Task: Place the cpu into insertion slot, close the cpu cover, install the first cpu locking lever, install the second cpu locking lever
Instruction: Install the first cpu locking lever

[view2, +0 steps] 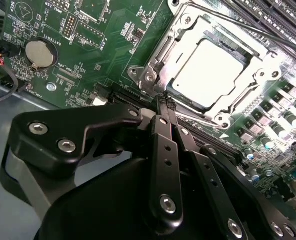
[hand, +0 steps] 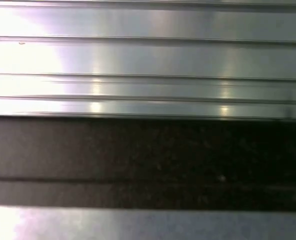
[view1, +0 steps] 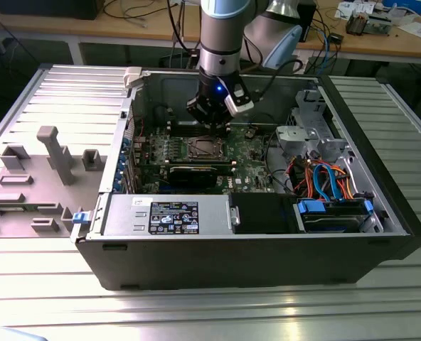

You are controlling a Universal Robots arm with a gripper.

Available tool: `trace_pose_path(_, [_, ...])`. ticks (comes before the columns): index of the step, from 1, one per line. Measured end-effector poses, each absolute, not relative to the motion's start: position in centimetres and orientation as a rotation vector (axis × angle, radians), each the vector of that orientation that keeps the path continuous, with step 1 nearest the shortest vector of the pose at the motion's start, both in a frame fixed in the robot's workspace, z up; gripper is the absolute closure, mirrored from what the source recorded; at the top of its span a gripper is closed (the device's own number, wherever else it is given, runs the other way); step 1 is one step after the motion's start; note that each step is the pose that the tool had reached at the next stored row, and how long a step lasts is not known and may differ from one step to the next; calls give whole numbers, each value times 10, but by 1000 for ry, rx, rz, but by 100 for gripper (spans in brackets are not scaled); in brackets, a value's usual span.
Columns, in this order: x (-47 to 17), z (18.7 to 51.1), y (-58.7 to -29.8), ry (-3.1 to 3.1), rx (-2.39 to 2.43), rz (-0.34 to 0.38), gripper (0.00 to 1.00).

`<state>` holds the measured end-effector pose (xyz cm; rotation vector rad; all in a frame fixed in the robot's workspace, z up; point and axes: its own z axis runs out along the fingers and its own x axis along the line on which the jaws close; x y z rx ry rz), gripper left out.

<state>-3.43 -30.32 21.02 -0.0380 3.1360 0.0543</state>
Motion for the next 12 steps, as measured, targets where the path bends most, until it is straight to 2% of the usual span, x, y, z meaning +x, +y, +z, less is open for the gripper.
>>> trace_pose_path(12, [-33,206,-303,3136,-38,55,89])
